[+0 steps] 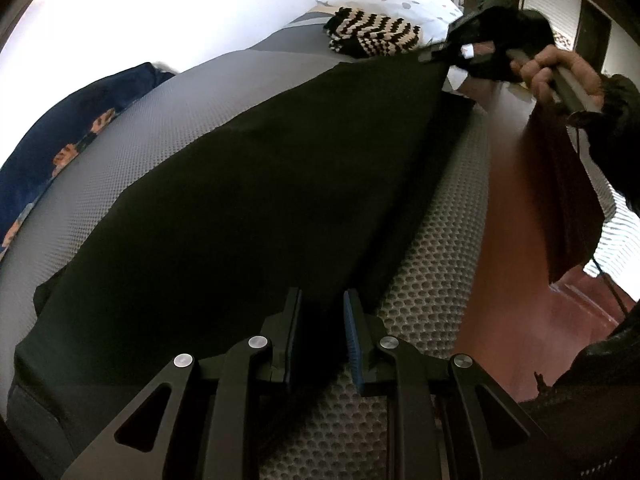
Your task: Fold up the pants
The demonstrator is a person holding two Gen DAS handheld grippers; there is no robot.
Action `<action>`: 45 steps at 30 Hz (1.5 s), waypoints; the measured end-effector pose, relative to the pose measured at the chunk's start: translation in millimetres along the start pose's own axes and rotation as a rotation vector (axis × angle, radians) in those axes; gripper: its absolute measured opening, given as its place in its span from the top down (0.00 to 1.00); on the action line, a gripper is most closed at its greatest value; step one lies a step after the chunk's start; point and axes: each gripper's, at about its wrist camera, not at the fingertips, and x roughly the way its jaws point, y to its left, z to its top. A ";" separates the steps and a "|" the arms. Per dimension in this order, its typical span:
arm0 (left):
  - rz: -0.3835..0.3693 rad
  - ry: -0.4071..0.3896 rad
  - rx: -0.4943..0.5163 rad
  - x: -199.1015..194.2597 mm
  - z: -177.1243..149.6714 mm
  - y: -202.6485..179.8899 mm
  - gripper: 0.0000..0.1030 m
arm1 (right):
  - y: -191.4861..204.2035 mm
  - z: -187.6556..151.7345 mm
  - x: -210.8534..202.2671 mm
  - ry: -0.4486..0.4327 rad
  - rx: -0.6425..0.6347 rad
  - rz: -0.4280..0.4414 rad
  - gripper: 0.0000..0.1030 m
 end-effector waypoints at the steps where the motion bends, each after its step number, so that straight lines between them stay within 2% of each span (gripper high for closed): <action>1: -0.003 -0.002 0.002 -0.4 -0.7 0.1 0.79 | 3.2 -1.6 -6.9 -0.015 -0.010 -0.005 0.96; 5: -0.055 0.001 -0.014 -1.9 -4.6 4.1 0.79 | 2.4 -16.0 -13.3 -0.027 -0.065 -0.102 0.96; 7: -0.075 0.008 -0.016 -3.6 -7.8 4.8 0.79 | -13.4 -22.1 -10.8 -0.020 -0.012 -0.112 0.96; 11: -0.103 0.010 -0.011 -7.1 -14.8 4.0 0.79 | -31.2 -29.3 -2.7 -0.010 -0.014 -0.194 0.97; 17: -0.147 0.005 -0.091 -8.0 -13.5 14.6 0.78 | -39.6 -28.6 -4.5 -0.014 0.014 -0.220 0.98; 19: -0.172 0.004 -0.129 -11.5 -12.8 21.7 0.77 | -38.9 -28.5 -10.0 -0.012 0.019 -0.240 0.95; 20: -0.177 -0.004 -0.152 -15.5 -13.1 26.0 0.76 | -37.0 -28.3 -13.9 -0.019 0.018 -0.255 0.89; 21: -0.175 -0.016 -0.166 -19.2 -14.5 30.2 0.74 | -33.2 -28.7 -18.0 -0.034 0.008 -0.288 0.74; 23: -0.149 -0.047 -0.191 -28.2 -19.5 39.4 0.64 | -28.0 -29.8 -28.9 -0.071 -0.015 -0.375 0.52; 24: -0.140 -0.051 -0.204 -32.0 -22.5 44.8 0.64 | -24.7 -30.1 -35.4 -0.093 -0.030 -0.393 0.51; 27: -0.115 -0.070 -0.259 -46.5 -34.0 63.0 0.64 | -14.3 -28.1 -48.6 -0.121 -0.021 -0.372 0.51; 31: 0.019 -0.117 -0.358 -66.6 -52.6 94.1 0.57 | 29.1 -28.6 -43.5 -0.119 -0.119 -0.313 0.51; 35: 0.179 -0.142 -0.496 -83.6 -73.2 133.1 0.56 | 100.0 -40.8 4.1 0.017 -0.301 -0.190 0.51; 38: 0.268 -0.154 -0.582 -97.0 -87.6 158.0 0.55 | 157.0 -60.8 55.2 0.158 -0.441 -0.096 0.51; 39: 0.306 -0.156 -0.607 -102.9 -93.0 167.2 0.53 | 181.6 -71.4 79.8 0.230 -0.493 -0.055 0.51; 41: 0.354 -0.154 -0.646 -110.1 -103.4 178.1 0.39 | 212.1 -88.7 110.0 0.318 -0.553 0.002 0.51; 45: 0.397 -0.146 -0.720 -121.7 -122.6 203.9 0.36 | 280.3 -135.5 184.4 0.535 -0.689 0.098 0.51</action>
